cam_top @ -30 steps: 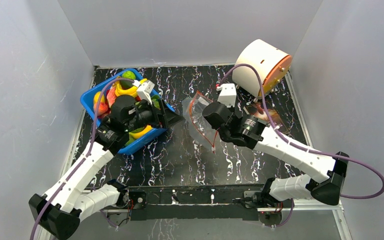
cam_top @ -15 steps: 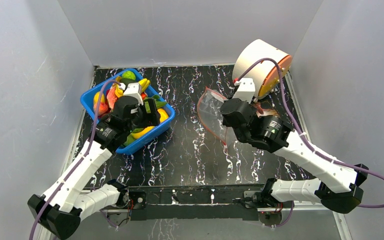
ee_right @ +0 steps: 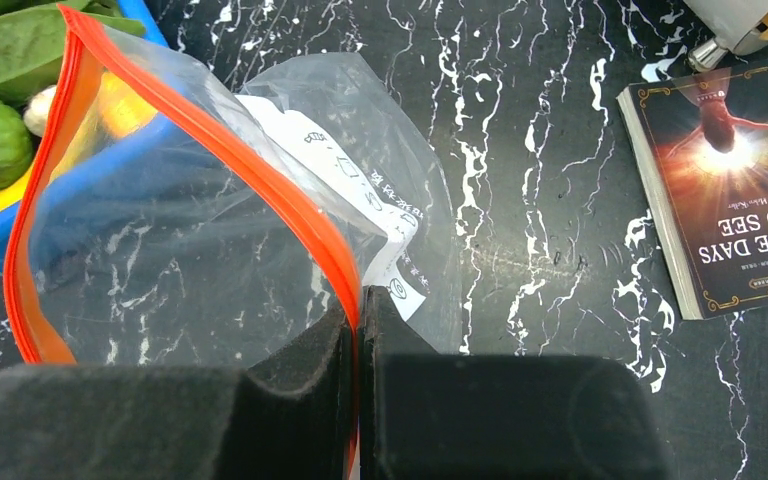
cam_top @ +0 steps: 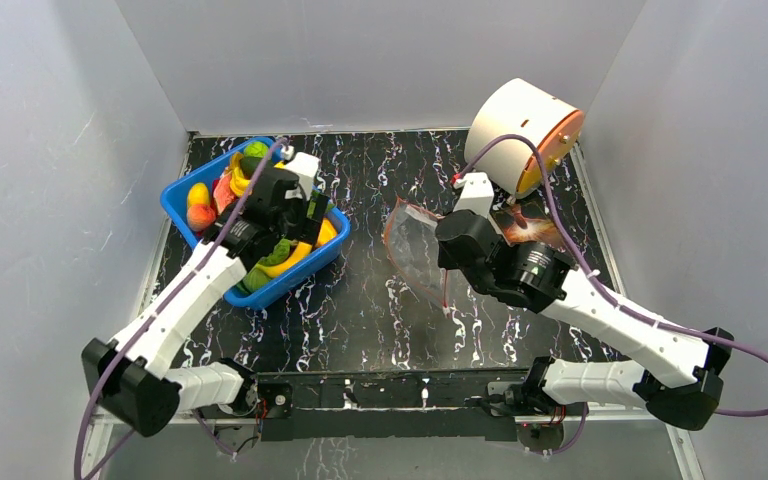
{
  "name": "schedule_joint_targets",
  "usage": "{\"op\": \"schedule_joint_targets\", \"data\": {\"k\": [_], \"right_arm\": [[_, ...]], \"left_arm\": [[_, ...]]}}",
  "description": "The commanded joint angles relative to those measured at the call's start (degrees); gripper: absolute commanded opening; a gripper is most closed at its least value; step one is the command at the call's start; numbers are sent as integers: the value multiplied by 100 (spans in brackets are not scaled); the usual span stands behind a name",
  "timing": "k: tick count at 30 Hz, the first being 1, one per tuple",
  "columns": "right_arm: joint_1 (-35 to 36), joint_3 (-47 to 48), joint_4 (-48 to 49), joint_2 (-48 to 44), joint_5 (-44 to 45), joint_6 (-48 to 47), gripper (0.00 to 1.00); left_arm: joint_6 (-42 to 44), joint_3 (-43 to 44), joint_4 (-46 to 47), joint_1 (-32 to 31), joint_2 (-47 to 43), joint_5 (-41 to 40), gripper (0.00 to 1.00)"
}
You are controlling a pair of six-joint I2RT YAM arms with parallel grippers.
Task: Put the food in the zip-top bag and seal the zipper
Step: Pick up the fake vegetable from the bin.
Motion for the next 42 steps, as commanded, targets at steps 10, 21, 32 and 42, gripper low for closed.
{"op": "schedule_joint_targets", "data": {"k": [10, 21, 32, 42], "right_arm": [[-17, -2, 325, -293, -309, -232, 0], [-17, 465, -194, -252, -215, -284, 0], [-17, 567, -279, -325, -5, -275, 0], [-17, 264, -168, -479, -84, -232, 0]], "left_arm": [[3737, 1321, -642, 199, 1524, 711, 81], [4625, 1819, -652, 1014, 2309, 1507, 78], [4537, 1914, -659, 1021, 2953, 1823, 74], [4449, 1780, -541, 1016, 3009, 1838, 56]]}}
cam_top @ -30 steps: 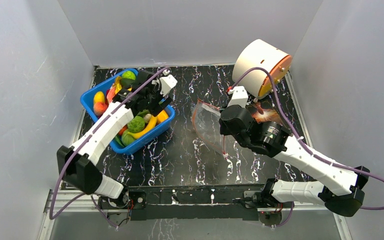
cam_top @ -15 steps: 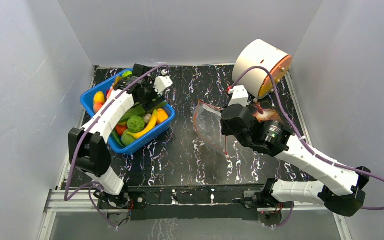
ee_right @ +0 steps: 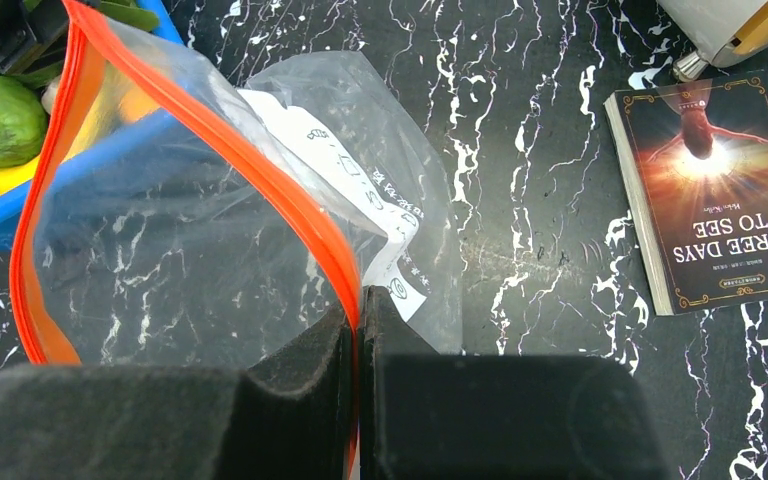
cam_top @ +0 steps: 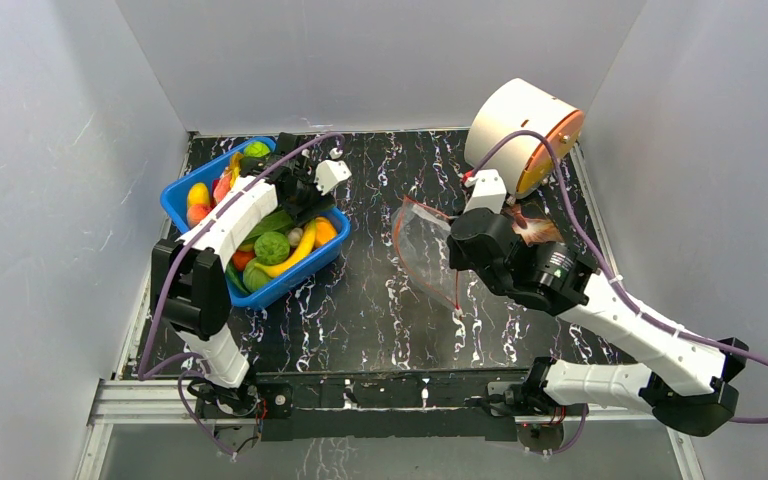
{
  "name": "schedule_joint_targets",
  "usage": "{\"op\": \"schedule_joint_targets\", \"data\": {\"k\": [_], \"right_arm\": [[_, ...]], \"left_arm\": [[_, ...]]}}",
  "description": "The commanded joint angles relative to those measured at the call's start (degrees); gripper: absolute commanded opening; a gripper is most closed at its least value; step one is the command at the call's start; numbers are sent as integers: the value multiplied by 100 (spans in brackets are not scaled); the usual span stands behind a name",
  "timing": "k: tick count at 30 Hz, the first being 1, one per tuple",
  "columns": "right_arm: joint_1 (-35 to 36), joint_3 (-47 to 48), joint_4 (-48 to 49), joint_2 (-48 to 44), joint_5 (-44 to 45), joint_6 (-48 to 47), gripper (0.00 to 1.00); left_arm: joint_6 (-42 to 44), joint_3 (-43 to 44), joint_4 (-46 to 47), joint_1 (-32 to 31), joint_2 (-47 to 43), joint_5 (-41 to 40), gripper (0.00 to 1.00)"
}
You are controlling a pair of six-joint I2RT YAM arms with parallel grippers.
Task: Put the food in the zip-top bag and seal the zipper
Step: Pick up the fake vegetable from the bin.
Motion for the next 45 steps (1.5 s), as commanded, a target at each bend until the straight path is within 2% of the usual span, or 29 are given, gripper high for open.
{"op": "schedule_joint_targets", "data": {"k": [1, 6, 13, 18, 27, 34, 45], "right_arm": [[-17, -39, 248, -201, 113, 13, 0], [-17, -197, 392, -284, 106, 63, 0], [-17, -520, 844, -396, -237, 292, 0], [-17, -521, 779, -229, -437, 538, 0], [-17, -662, 899, -125, -691, 710, 0], [-17, -731, 1080, -75, -835, 873, 0], [-17, -801, 1281, -1, -599, 1614, 0]], "left_arm": [[-75, 76, -54, -21, -140, 144, 51], [-358, 193, -112, -39, -388, 86, 22], [-823, -198, 535, -120, -1099, 8, 10], [-1439, -486, 1006, -137, -1679, 3, 1], [-2353, -788, 1826, -139, -2862, 533, 0], [-2993, -1056, 2333, -136, -3556, 522, 0], [-4779, -1643, 3060, -144, -4432, 1248, 0]]}}
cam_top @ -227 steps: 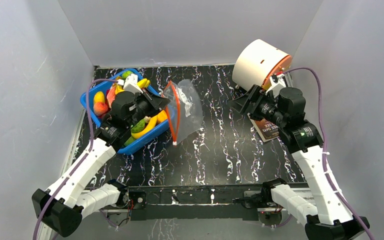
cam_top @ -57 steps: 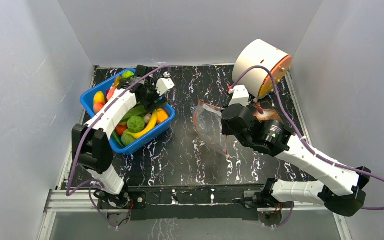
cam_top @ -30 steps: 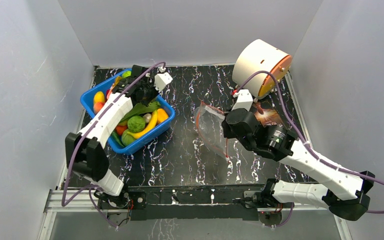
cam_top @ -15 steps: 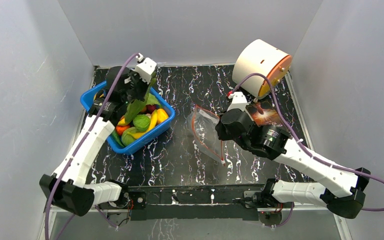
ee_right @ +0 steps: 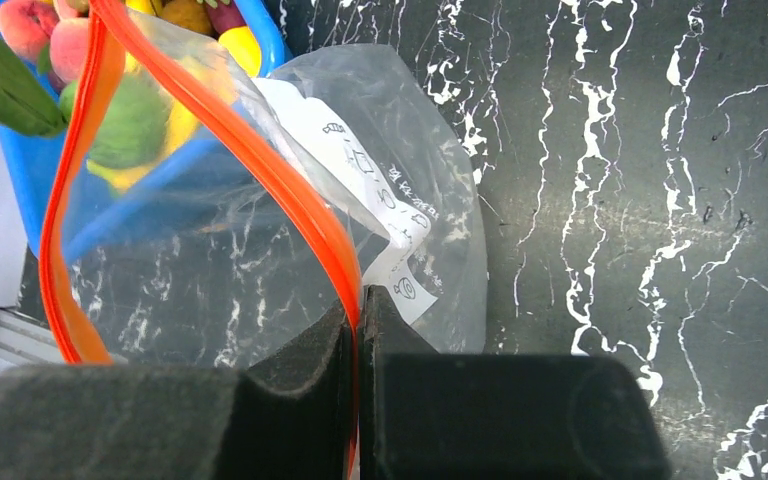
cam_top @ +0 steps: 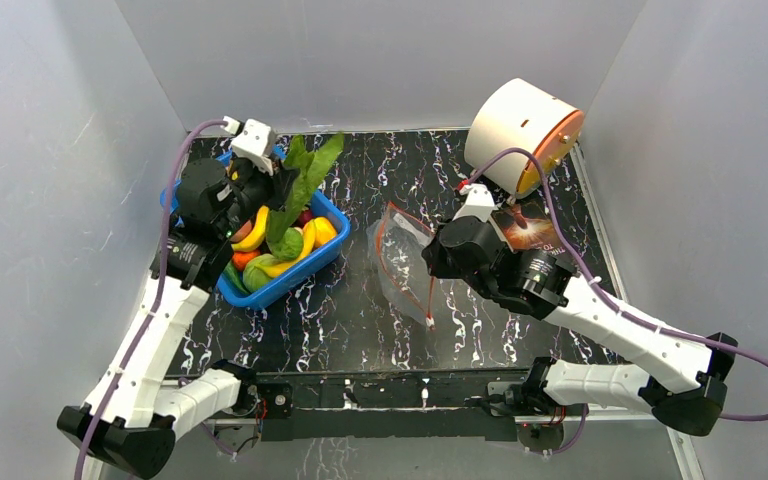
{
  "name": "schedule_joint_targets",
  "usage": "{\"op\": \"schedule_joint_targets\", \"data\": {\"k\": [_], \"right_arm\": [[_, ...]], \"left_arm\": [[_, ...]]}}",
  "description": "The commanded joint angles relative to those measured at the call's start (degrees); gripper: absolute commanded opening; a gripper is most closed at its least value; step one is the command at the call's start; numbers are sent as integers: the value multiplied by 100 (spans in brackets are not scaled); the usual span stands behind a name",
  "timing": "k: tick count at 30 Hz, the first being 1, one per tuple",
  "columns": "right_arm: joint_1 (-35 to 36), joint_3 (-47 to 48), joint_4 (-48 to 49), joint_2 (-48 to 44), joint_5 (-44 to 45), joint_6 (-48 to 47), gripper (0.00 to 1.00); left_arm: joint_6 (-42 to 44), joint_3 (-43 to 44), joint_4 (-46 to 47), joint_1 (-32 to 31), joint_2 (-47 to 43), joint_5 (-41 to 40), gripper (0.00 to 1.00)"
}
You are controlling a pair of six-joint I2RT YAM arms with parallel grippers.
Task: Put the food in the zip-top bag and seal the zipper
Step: Pick up the fake vegetable from the bin, then place the fake vegetable in the zipper food storage bag.
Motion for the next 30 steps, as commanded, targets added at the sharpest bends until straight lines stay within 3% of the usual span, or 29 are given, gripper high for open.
{"op": "schedule_joint_targets", "data": {"k": [1, 16, 20, 25, 30], "right_arm": [[-18, -41, 367, 46, 289, 478, 0], [-17, -13, 542, 542, 180, 1119, 0], [-17, 48, 656, 796, 177, 1382, 0], [-16, 139, 1061, 1034, -182, 1411, 0], [-17, 95, 1294, 1155, -483, 1291, 0]], "left_arm": [[-1031, -254, 736, -26, -464, 433, 0], [-2173, -546, 1528, -29, -1205, 801, 0], [-3731, -1127, 2926, -21, -1442, 1617, 0], [-5256, -2050, 4610, -22, -1559, 1853, 0], [-5853, -2493, 5857, -24, -1533, 1761, 0]]}}
